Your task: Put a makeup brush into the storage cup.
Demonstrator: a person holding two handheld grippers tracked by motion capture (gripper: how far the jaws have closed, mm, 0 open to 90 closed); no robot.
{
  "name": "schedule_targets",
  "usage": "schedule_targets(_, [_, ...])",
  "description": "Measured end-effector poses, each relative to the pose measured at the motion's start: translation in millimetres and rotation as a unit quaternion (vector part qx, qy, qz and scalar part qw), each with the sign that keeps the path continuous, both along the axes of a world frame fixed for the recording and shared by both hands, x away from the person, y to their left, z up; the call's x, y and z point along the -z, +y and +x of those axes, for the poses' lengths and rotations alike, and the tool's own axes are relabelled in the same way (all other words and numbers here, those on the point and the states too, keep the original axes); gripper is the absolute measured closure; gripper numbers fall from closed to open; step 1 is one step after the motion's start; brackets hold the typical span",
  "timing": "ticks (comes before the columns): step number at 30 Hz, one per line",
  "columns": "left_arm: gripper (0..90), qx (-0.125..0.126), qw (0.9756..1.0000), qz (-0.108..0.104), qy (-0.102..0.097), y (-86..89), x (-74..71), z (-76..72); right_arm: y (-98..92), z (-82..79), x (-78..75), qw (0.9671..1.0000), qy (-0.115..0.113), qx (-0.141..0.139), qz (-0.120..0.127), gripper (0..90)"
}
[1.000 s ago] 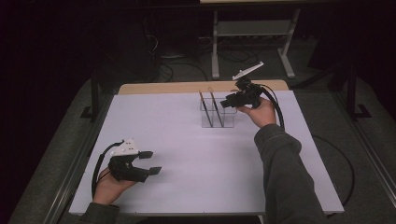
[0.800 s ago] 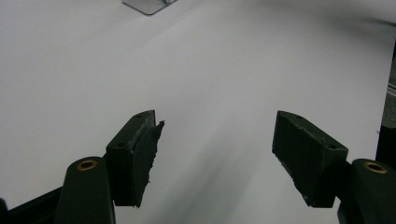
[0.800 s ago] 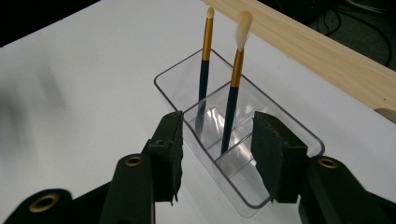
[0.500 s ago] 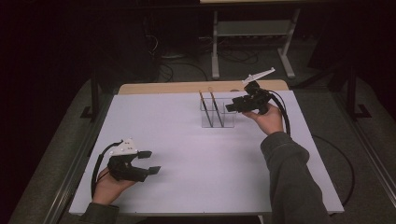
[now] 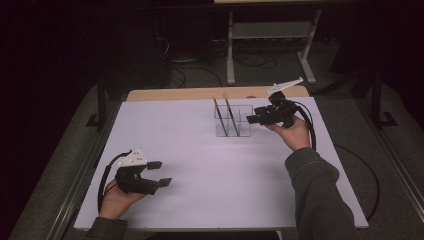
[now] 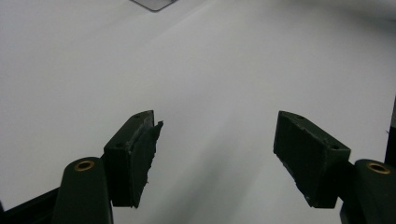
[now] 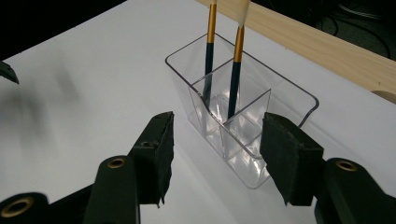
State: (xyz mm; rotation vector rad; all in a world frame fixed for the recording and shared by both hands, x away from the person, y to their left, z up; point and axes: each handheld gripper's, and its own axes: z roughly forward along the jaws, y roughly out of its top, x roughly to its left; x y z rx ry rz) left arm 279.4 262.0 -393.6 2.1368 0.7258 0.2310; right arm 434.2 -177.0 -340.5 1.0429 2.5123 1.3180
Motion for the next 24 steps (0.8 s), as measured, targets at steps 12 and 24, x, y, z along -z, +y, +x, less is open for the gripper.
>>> schedule_targets(12, [29.1, -0.001, 1.0, 0.001, 0.001, -0.1, 1.1, -0.3, -5.9, -10.9, 3.9, 0.9999, -0.007, -0.005, 0.005, 42.4])
schedule_targets(24, [28.7, -0.005, 1.0, -0.001, -0.002, 2.2, 0.8, 0.0, -10.4, -17.5, 8.4, 0.9999, -0.001, -0.005, 0.011, 40.5])
